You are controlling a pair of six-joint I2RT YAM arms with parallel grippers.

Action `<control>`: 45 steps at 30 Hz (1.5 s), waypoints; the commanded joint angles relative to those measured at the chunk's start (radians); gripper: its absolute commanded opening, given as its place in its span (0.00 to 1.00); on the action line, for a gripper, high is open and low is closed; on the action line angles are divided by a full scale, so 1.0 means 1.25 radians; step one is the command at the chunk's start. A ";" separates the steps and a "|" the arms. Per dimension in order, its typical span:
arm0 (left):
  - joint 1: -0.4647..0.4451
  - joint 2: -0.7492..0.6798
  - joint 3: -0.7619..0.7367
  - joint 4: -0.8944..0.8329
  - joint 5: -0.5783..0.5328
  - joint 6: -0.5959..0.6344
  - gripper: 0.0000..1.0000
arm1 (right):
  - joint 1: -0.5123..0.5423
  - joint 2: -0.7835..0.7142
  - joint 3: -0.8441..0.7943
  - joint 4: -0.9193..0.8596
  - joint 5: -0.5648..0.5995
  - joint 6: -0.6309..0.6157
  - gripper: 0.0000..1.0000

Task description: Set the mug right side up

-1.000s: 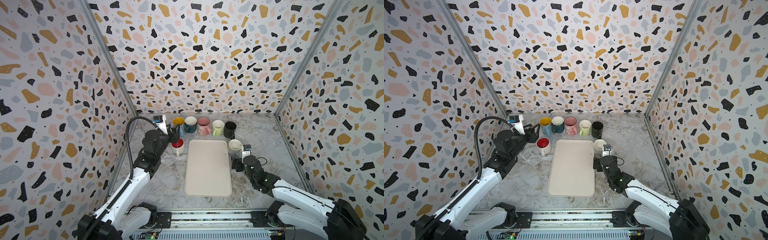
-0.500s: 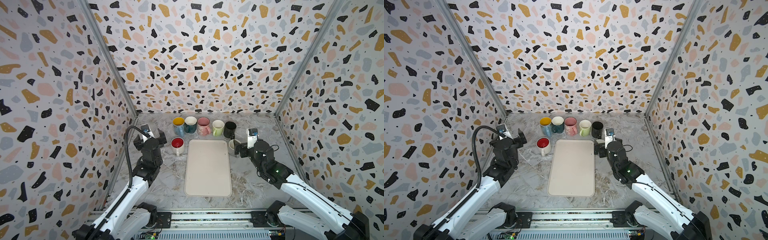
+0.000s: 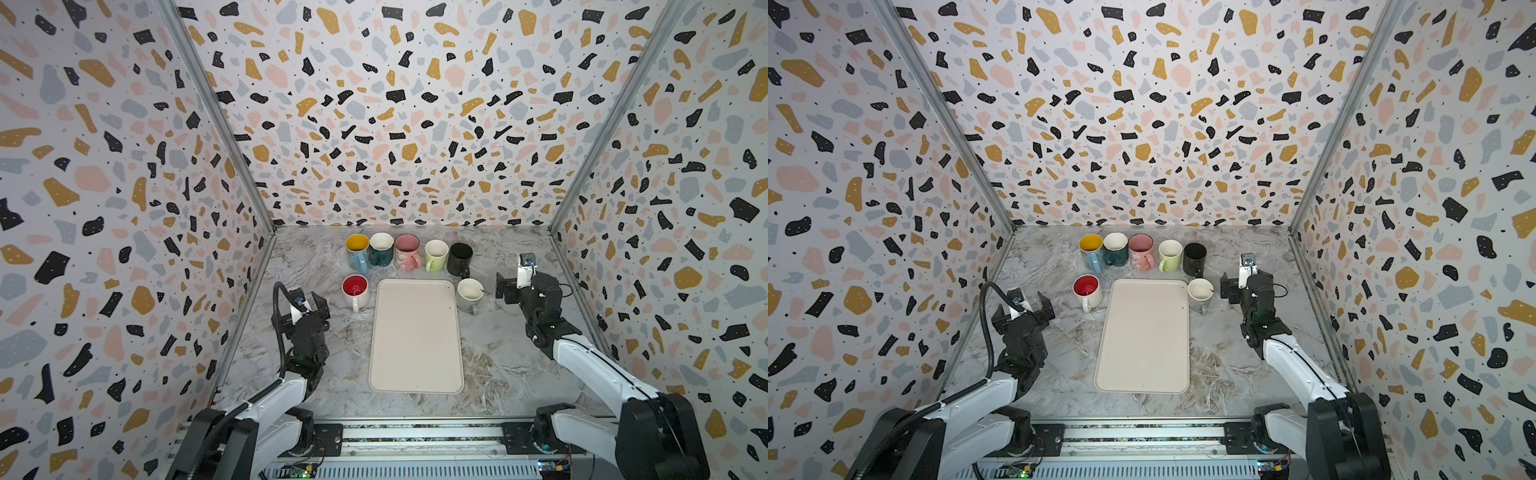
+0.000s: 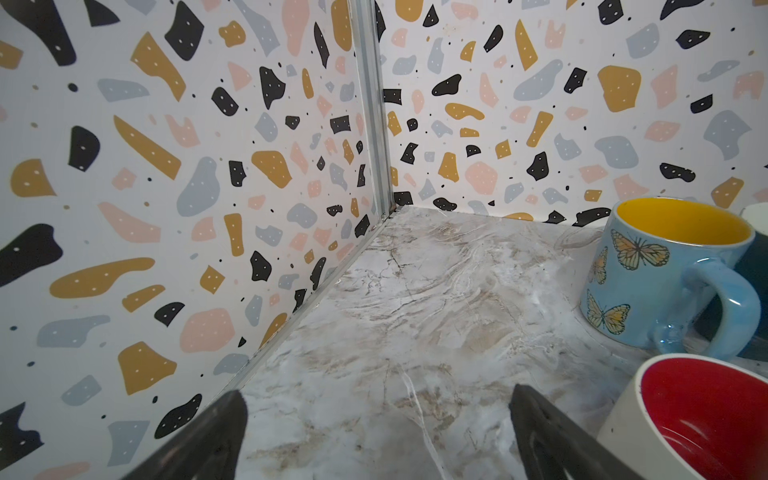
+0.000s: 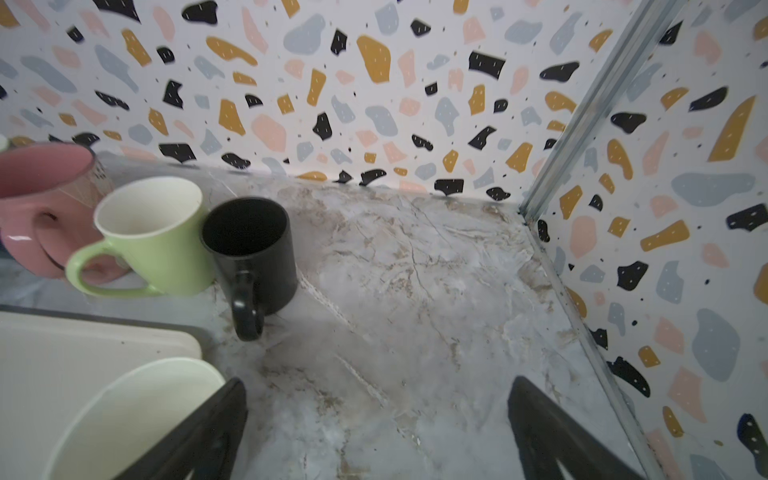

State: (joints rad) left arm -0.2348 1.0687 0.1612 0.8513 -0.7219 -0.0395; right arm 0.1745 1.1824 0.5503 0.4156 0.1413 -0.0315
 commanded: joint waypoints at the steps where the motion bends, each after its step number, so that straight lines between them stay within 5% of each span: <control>1: 0.014 0.035 -0.061 0.196 0.036 -0.013 1.00 | -0.014 0.045 -0.066 0.182 -0.056 -0.047 0.99; 8: 0.029 0.088 -0.059 0.245 0.104 0.028 1.00 | -0.041 0.139 -0.224 0.476 -0.079 -0.040 0.99; 13: 0.048 0.245 -0.122 0.520 0.142 0.044 1.00 | -0.078 0.174 -0.279 0.609 -0.170 -0.015 0.99; 16: 0.051 0.302 -0.078 0.505 0.143 0.046 1.00 | -0.081 0.246 -0.306 0.721 -0.189 -0.025 0.99; 19: 0.071 0.274 -0.004 0.314 0.155 0.022 1.00 | -0.097 0.245 -0.278 0.668 -0.211 -0.011 0.99; 45: 0.096 0.279 0.005 0.300 0.180 0.003 1.00 | -0.106 0.255 -0.271 0.668 -0.224 -0.004 0.99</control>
State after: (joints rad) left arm -0.1188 1.4261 0.1638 1.1893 -0.5011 -0.0227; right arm 0.0471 1.5043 0.1864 1.2343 -0.1265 -0.0490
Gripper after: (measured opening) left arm 0.997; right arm 0.990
